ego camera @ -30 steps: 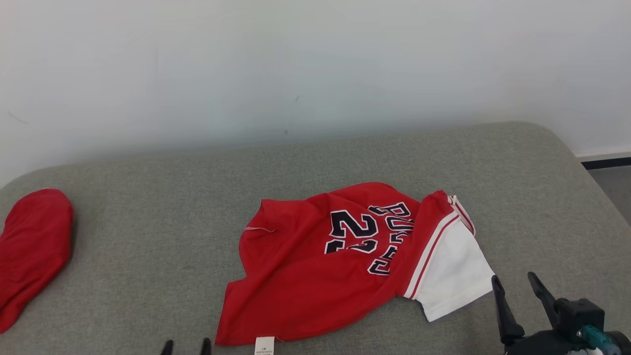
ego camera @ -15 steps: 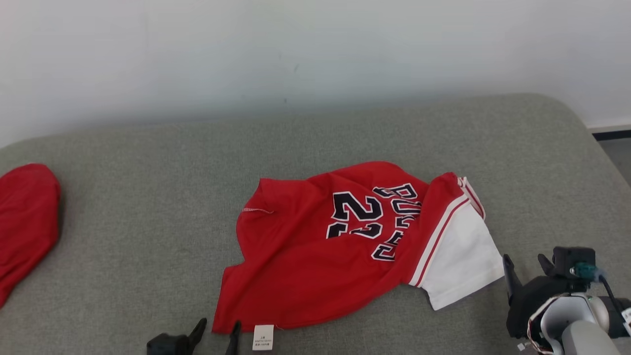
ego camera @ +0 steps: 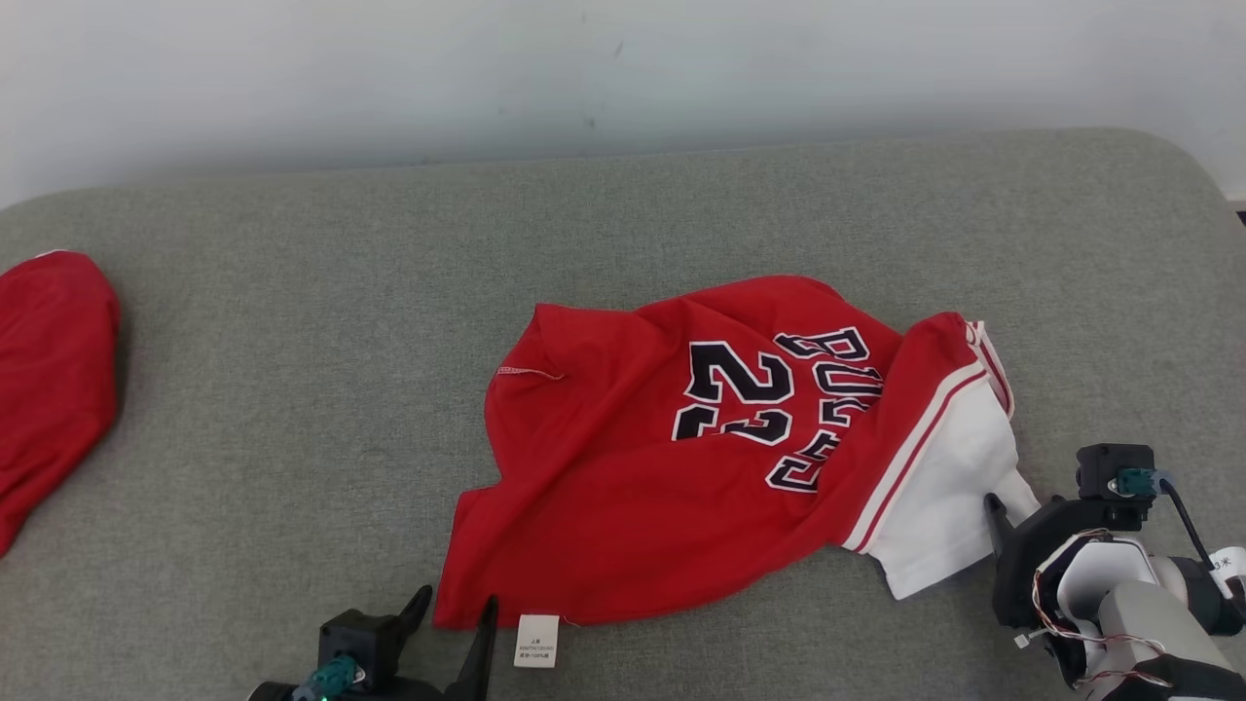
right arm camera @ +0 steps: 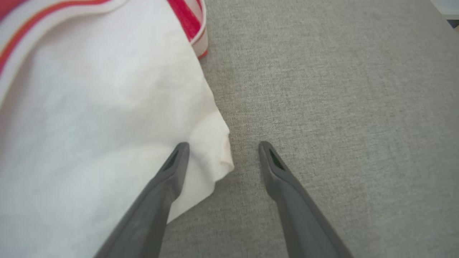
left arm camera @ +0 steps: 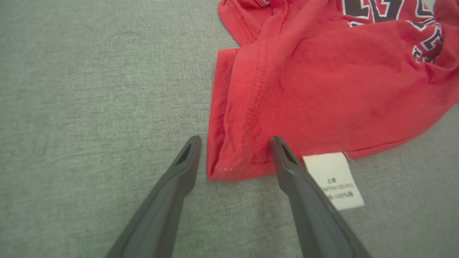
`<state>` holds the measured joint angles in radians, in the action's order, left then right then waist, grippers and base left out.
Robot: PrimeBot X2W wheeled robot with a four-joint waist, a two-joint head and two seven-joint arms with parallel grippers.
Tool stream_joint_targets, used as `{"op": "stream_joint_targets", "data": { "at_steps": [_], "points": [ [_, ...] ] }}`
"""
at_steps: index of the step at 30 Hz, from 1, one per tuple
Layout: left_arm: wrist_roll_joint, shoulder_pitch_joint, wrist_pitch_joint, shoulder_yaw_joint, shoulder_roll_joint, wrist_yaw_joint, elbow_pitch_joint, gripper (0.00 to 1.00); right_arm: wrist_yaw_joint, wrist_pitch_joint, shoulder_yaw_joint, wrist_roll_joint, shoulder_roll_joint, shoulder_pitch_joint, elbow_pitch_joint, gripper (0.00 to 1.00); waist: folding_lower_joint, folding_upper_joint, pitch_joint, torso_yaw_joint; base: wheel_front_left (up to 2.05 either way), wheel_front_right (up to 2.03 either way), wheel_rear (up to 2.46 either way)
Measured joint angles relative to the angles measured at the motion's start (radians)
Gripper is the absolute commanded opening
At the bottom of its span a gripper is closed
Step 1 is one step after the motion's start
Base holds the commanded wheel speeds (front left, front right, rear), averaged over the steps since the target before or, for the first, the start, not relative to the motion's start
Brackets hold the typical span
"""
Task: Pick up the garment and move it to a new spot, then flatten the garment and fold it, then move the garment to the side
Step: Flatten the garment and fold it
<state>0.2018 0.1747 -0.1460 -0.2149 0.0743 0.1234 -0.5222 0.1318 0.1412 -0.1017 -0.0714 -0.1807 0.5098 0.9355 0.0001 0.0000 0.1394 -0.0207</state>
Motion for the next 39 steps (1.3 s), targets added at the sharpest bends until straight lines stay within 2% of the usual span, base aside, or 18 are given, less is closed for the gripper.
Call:
{"op": "stream_joint_targets", "data": {
  "at_steps": [17, 29, 30, 31, 32, 33, 34, 39],
  "points": [
    [0.001, -0.075, -0.003, -0.021, 0.034, -0.002, 0.104, 1.0, -0.005, -0.009, 0.042, -0.081, -0.014, 0.032, 0.119, 1.0, -0.0002, -0.0001, -0.022, 0.022, 0.0, 0.0, 0.0],
    [0.011, -0.042, 0.028, -0.045, 0.047, -0.001, 0.081, 1.0, -0.005, -0.028, 0.099, -0.126, -0.016, 0.049, 0.145, 1.0, -0.0002, -0.0001, -0.012, 0.005, 0.0, 0.0, 0.0],
    [0.012, -0.039, 0.034, -0.046, 0.047, -0.001, 0.076, 0.94, -0.005, -0.029, 0.104, -0.131, -0.017, 0.051, 0.146, 1.0, -0.0002, -0.0001, -0.011, 0.004, 0.0, 0.0, 0.0],
    [0.012, -0.038, 0.038, -0.049, 0.048, -0.001, 0.072, 0.49, -0.005, -0.029, 0.107, -0.132, -0.017, 0.054, 0.15, 1.0, -0.0002, 0.0, -0.01, 0.003, 0.0, 0.0, 0.0],
    [0.012, -0.038, 0.037, -0.05, 0.049, -0.001, 0.069, 0.29, -0.005, -0.029, 0.112, -0.138, -0.018, 0.056, 0.153, 0.88, -0.0002, -0.0001, -0.009, 0.002, 0.0, 0.0, 0.0],
    [0.013, -0.037, 0.035, -0.051, 0.049, -0.001, 0.068, 0.0, -0.005, -0.029, 0.117, -0.144, -0.018, 0.058, 0.155, 0.28, -0.0002, -0.0001, -0.009, 0.001, 0.0, 0.0, 0.0],
    [0.014, -0.036, 0.034, -0.052, 0.049, -0.001, 0.067, 0.0, -0.005, -0.029, 0.122, -0.151, -0.018, 0.059, 0.156, 0.0, -0.0002, 0.0, -0.008, 0.001, 0.0, 0.0, 0.0],
    [0.028, -0.036, 0.023, -0.054, 0.05, -0.001, 0.064, 0.0, -0.003, -0.033, 0.146, -0.183, -0.011, 0.06, 0.159, 0.0, -0.0002, 0.0, -0.012, 0.003, 0.0, 0.0, 0.0]
  ]
}}
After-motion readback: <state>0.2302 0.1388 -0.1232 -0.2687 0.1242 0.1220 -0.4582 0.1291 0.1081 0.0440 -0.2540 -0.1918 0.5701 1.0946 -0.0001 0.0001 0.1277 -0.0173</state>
